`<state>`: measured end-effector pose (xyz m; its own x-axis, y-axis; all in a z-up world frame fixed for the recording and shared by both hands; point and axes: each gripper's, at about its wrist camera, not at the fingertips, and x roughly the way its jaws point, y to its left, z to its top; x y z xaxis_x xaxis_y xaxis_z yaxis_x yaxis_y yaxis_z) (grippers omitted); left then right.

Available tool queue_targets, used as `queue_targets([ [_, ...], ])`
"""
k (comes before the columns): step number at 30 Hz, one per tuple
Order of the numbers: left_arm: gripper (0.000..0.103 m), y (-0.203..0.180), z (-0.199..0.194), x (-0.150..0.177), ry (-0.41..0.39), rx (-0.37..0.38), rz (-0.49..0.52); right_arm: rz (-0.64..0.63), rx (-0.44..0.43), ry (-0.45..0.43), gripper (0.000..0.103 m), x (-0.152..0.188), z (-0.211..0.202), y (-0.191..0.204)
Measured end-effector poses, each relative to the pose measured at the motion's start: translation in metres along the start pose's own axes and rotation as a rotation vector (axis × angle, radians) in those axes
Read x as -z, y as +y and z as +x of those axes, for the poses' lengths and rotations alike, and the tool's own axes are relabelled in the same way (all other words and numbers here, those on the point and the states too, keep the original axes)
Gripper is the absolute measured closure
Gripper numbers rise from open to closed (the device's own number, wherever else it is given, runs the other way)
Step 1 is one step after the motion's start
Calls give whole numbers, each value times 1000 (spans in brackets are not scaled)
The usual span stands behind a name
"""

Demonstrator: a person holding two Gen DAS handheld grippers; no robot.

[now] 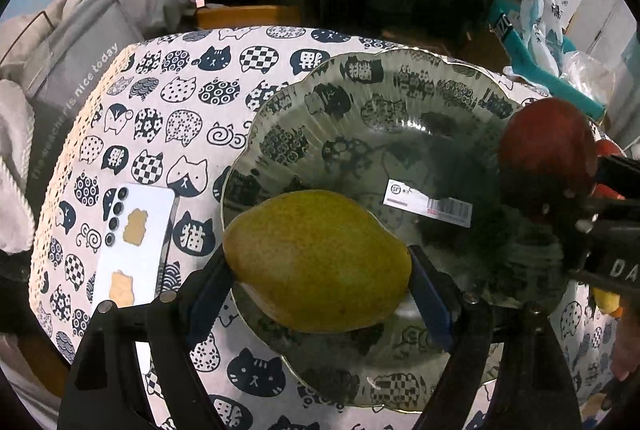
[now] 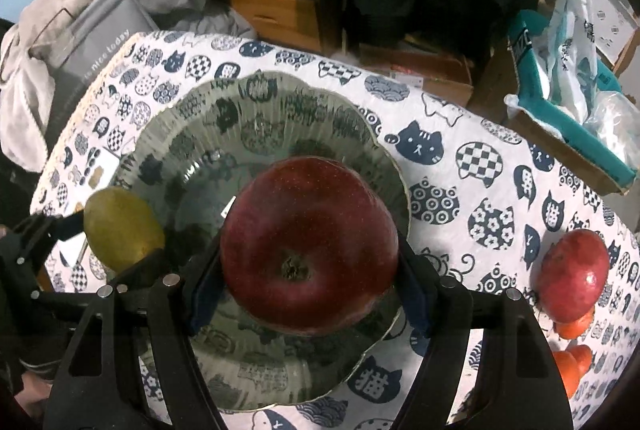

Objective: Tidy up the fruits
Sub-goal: 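Carry the pear with the left tool while the right tool carries the apple to the bowl, then release the pear into the glass bowl with the left tool while the right tool releases the apple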

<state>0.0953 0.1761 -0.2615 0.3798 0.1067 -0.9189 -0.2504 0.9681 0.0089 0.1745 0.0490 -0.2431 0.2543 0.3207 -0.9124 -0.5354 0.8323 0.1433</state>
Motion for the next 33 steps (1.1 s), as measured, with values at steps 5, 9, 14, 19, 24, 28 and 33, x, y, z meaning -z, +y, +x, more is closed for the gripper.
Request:
queue_targets([
  [5, 18, -1, 7, -3, 12, 4, -4, -1, 3, 14, 28, 0, 8, 1],
  [9, 18, -5, 14, -5, 27, 17, -1, -10, 11, 20, 28, 0, 13, 1],
  [14, 18, -11, 24, -5, 57, 11, 14, -24, 16, 23, 28, -3, 16, 4],
  [19, 18, -16, 30, -4, 75, 13, 30, -31, 14, 25, 28, -3, 18, 6],
  [24, 17, -20, 34, -3, 79, 10, 41, -27, 8, 35, 28, -3, 21, 6],
  [28, 17, -20, 34, -4, 80, 9, 46, -23, 4, 42, 28, -3, 23, 6],
  [33, 17, -18, 29, 0, 84, 23, 35, -2, -13, 52, 28, -4, 26, 4],
])
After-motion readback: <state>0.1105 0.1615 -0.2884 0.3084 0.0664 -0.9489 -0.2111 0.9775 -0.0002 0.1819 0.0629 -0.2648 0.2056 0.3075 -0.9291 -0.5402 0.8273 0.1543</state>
